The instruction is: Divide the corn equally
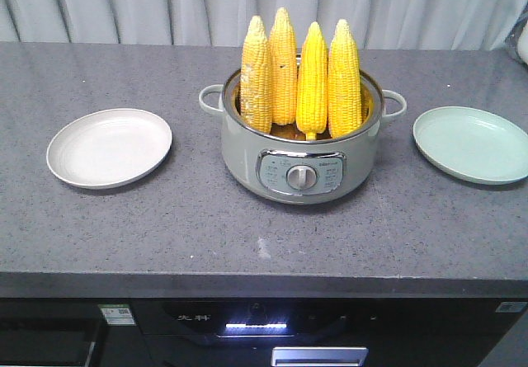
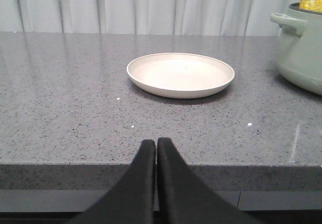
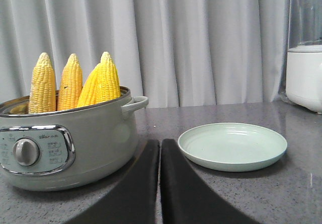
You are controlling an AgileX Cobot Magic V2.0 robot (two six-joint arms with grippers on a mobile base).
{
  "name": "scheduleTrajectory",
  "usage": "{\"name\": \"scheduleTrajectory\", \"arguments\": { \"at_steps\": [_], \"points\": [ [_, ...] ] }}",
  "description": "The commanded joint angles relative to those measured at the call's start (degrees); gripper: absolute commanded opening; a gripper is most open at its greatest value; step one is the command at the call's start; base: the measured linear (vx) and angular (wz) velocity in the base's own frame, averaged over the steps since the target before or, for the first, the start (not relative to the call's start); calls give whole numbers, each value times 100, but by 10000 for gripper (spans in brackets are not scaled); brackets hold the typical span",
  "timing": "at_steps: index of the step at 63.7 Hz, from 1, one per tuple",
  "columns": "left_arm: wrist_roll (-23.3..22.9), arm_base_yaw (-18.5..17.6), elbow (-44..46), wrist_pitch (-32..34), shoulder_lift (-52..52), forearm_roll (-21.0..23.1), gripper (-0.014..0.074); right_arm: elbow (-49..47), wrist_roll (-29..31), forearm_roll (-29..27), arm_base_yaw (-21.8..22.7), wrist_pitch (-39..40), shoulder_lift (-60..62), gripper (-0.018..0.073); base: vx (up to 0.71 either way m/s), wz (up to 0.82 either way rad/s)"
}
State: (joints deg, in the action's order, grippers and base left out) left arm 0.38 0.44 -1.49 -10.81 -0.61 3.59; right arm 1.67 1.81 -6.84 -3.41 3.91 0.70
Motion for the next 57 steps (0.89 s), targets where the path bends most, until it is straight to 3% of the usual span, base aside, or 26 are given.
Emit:
{"name": "scheduleTrajectory", "arguments": {
  "at_steps": [1,57],
  "points": [
    [-38,-19,-87,444,-96,11,-6,42,63,45,34,389,18,-3,4,0],
    [-38,-19,-87,444,-96,11,-6,42,63,45,34,389,18,-3,4,0]
  ]
}}
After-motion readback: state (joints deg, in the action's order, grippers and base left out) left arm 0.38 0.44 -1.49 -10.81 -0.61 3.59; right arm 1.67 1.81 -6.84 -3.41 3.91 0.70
